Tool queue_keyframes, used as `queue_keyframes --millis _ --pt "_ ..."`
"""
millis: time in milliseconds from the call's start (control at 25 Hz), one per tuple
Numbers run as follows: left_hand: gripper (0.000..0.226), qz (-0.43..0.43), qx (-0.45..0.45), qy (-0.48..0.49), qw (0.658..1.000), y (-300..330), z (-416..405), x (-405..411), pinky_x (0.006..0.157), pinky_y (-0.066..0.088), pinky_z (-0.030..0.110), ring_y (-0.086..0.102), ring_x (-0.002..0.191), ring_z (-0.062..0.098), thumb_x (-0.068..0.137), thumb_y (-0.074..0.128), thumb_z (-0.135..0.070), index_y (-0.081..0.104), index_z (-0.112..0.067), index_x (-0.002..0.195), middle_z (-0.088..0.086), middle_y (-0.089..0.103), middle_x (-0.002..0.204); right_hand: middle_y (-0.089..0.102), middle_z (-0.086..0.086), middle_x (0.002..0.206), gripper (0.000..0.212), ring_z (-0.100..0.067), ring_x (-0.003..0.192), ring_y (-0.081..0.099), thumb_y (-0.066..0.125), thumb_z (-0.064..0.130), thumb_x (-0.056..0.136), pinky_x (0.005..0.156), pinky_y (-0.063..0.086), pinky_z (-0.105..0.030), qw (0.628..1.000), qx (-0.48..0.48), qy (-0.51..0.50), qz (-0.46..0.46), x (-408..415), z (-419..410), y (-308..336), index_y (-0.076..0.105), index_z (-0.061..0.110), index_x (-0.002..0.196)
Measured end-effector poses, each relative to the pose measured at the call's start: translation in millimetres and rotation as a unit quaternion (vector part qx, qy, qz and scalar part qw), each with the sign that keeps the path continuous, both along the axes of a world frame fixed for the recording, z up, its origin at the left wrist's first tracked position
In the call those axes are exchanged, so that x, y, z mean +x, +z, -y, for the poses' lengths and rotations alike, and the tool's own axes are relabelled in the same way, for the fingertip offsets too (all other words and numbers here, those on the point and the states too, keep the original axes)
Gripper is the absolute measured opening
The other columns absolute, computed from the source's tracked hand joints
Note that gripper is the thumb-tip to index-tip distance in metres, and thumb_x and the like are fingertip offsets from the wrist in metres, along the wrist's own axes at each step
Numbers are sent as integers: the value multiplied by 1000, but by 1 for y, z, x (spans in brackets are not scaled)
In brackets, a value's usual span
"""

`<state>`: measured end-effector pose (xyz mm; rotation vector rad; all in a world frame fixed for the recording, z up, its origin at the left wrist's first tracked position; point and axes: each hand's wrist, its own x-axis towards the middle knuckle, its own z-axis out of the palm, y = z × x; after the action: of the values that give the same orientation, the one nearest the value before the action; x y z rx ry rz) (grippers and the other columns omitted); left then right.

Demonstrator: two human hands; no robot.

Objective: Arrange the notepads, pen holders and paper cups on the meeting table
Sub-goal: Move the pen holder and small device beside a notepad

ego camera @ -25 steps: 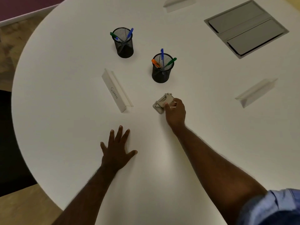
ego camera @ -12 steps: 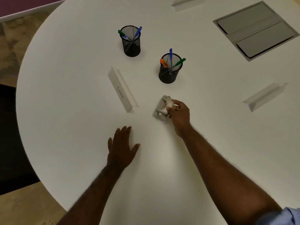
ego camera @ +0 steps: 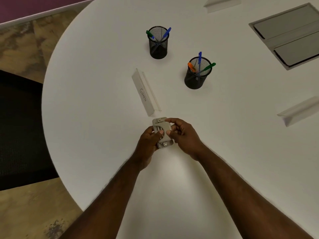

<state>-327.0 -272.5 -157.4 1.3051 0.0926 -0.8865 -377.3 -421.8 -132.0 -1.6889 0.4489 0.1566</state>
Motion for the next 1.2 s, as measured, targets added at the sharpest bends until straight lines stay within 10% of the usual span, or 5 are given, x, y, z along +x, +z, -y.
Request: queue_keyframes --millis 280,680,960,1200 --pt "23 -43 -36 88 995 -19 -11 2 73 58 28 71 101 18 97 53 -19 66 -20 115 4 73 112 66 3 80 25 -6 69 61 69 24 89 69 49 -24 977 -129 -164 43 15 44 -16 62 20 112" --pt "34 -26 -54 123 991 -17 -34 13 73 57 26 70 102 17 88 58 -25 64 -17 120 4 72 115 44 -5 144 109 -18 127 46 90 43 60 104 41 -30 942 -169 -288 37 104 133 -47 29 13 146" --pt "31 -30 -52 157 986 -15 -51 15 69 58 24 71 100 19 88 58 -24 67 -19 117 4 72 113 62 9 111 86 4 91 61 93 15 53 69 51 -11 936 -110 -321 100 143 139 -54 48 10 126" --pt "29 -25 -42 175 983 -11 -55 4 68 58 23 72 97 16 85 58 -23 69 -21 112 3 74 110 61 15 104 78 11 88 59 92 24 52 76 50 -12 927 -117 -341 106 133 135 -49 53 15 119"
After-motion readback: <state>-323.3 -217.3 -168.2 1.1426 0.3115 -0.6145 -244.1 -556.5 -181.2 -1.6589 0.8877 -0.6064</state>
